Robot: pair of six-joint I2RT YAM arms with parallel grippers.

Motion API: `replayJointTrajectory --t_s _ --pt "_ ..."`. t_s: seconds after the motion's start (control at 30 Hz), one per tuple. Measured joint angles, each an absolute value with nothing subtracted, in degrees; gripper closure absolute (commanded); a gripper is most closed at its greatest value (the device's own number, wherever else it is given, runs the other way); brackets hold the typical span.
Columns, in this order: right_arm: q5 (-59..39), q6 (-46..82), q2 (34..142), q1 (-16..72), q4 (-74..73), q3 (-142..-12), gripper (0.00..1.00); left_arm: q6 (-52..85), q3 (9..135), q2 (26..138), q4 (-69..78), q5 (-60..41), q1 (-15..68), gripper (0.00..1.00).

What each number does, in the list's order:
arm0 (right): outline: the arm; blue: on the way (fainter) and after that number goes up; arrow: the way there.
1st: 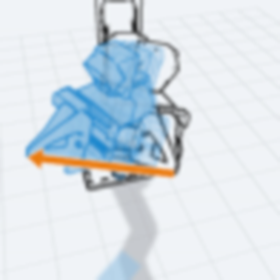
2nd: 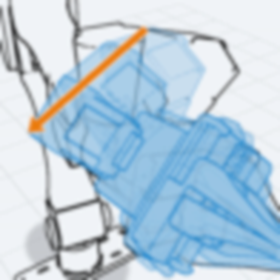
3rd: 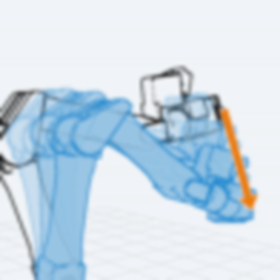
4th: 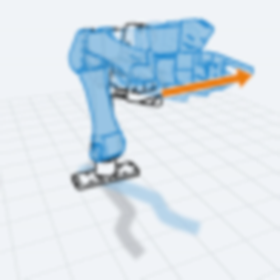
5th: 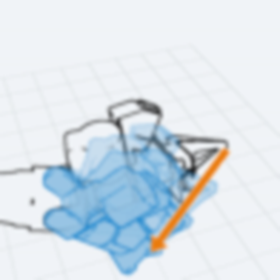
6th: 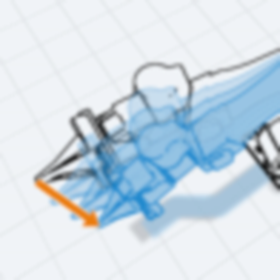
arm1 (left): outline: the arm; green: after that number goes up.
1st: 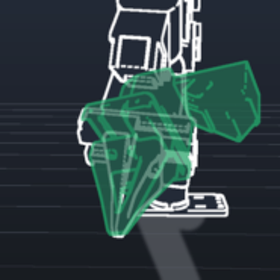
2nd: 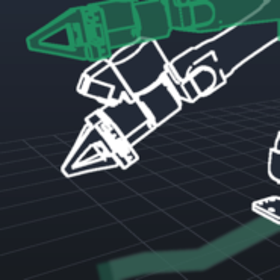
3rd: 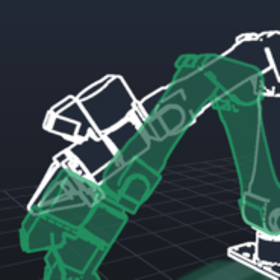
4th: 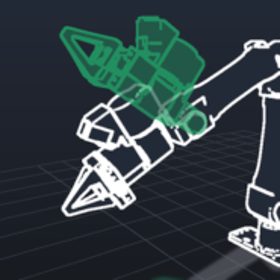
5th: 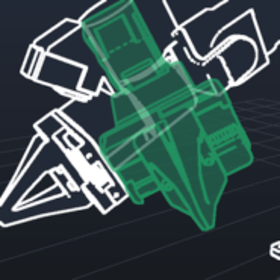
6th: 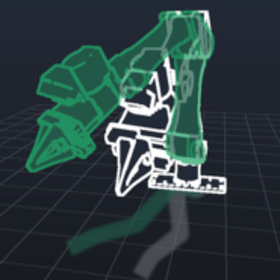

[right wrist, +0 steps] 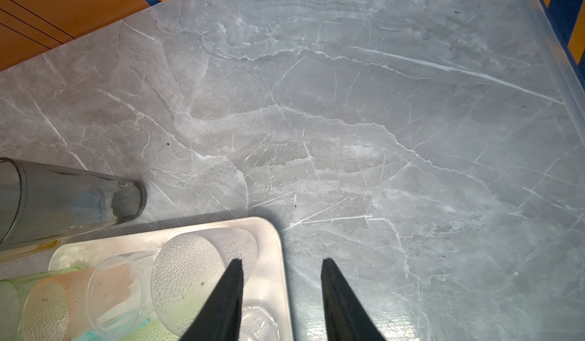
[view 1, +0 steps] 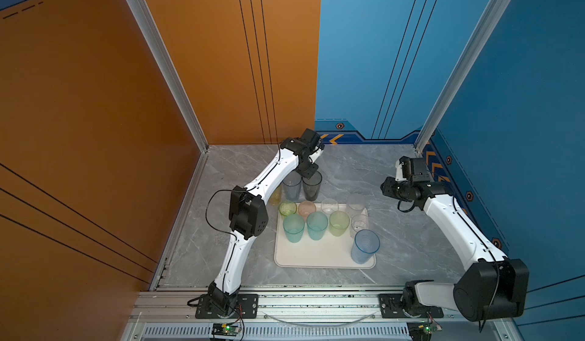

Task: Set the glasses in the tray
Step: 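Lift the dark grey cup off the table with the left gripper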

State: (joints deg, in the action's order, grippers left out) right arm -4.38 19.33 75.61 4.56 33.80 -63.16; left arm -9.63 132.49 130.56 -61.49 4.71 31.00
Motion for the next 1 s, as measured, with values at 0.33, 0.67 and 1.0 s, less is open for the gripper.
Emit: replayJointTrajectory --t_s 0.33,0.67,1.0 --pt "-4.36 19.33 75.66 4.56 33.80 -63.16 0.60 -10.15 132.88 131.57 -61.49 4.64 30.37 0.84" --pt "-4.38 19.33 75.66 4.56 33.80 -63.16 0.60 -10.76 133.32 132.62 -61.52 3.68 30.39 0.94" --pt "-4.38 19.33 75.66 4.56 33.80 -63.16 0.60 -10.79 134.17 132.62 -61.32 2.96 30.44 1.00"
